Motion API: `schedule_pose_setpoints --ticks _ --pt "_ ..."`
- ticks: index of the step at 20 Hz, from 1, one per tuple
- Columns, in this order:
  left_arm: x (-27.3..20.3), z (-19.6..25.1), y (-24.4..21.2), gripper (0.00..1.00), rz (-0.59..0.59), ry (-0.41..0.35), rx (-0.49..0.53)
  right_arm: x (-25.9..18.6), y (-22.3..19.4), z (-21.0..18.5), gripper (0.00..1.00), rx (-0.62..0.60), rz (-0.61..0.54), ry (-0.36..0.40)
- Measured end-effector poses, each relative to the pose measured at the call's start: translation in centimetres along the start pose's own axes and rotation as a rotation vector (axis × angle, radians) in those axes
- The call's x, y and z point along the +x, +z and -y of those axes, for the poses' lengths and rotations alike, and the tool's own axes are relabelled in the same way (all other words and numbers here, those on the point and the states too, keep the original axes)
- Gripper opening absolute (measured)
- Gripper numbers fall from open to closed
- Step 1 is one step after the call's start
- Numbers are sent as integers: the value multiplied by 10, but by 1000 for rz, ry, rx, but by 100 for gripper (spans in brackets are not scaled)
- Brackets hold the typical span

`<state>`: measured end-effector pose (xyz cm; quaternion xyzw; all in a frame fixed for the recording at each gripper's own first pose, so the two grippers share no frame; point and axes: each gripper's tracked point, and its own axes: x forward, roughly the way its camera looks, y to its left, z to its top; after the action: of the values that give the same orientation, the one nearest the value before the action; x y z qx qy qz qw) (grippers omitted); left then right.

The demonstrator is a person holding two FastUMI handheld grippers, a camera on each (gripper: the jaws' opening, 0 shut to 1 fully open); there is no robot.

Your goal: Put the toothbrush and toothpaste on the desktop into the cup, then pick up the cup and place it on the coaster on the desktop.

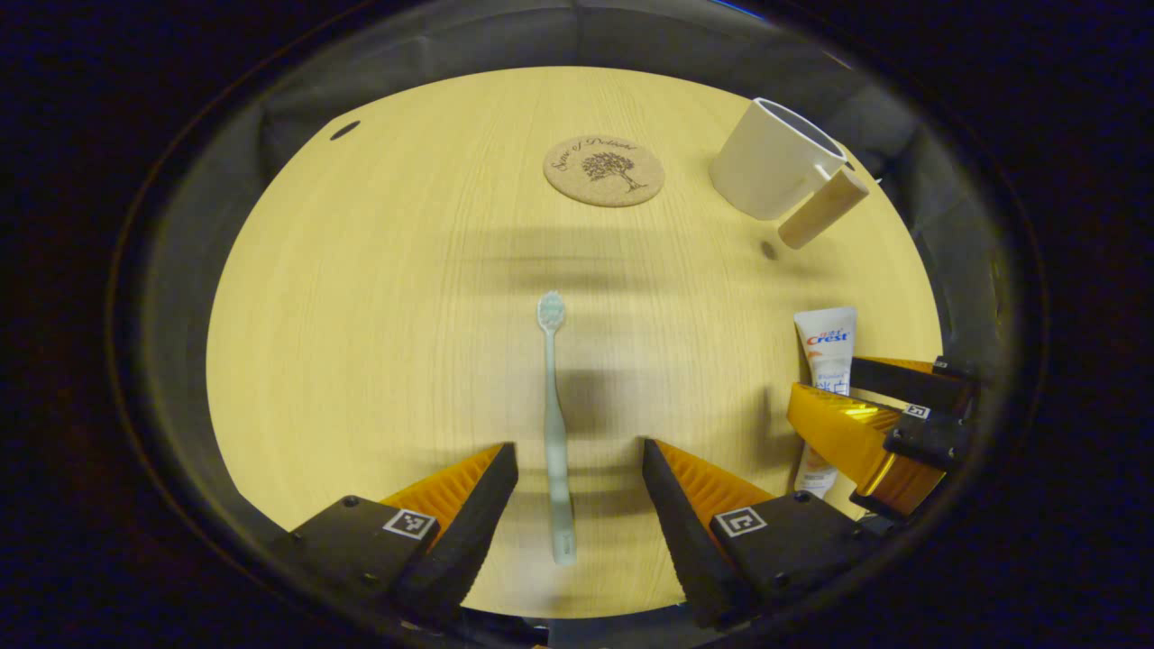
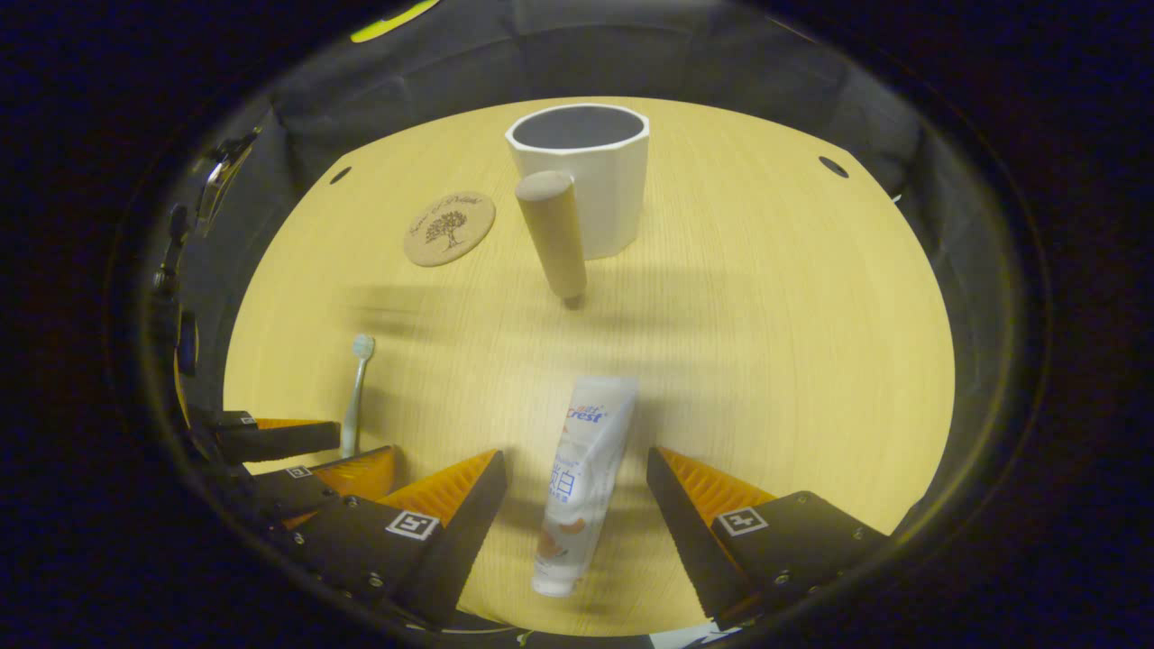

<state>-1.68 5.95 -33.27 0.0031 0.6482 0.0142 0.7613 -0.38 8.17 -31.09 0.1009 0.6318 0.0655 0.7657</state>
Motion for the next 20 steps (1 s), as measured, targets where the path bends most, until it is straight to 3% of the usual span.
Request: schedule_pose_setpoints --ticks 5,8,10,11,12,14,15,17,20 --pt "0 3 0 83 6 12 28 5 -5 2 87 -3 -25 -6" --pt "-1 -1 1 63 10 13 18 5 -5 5 82 -1 -22 -25" --pt "0 -6 1 56 13 12 27 6 -7 4 60 13 -30 -15" --pt "0 -6 1 44 9 14 9 2 -5 5 60 18 -25 -17" --pt "-1 -7 2 32 13 8 15 6 -7 4 48 27 -30 -17" --pt "-5 -11 4 32 18 16 17 5 -8 4 48 32 -29 -7" --pt "-3 -9 2 16 10 11 10 7 -10 4 41 32 -36 -5" --pt "-4 -11 2 18 18 5 17 5 -9 4 40 36 -34 4" --pt "-6 -13 -1 14 23 -2 30 4 -11 4 29 70 -29 34"
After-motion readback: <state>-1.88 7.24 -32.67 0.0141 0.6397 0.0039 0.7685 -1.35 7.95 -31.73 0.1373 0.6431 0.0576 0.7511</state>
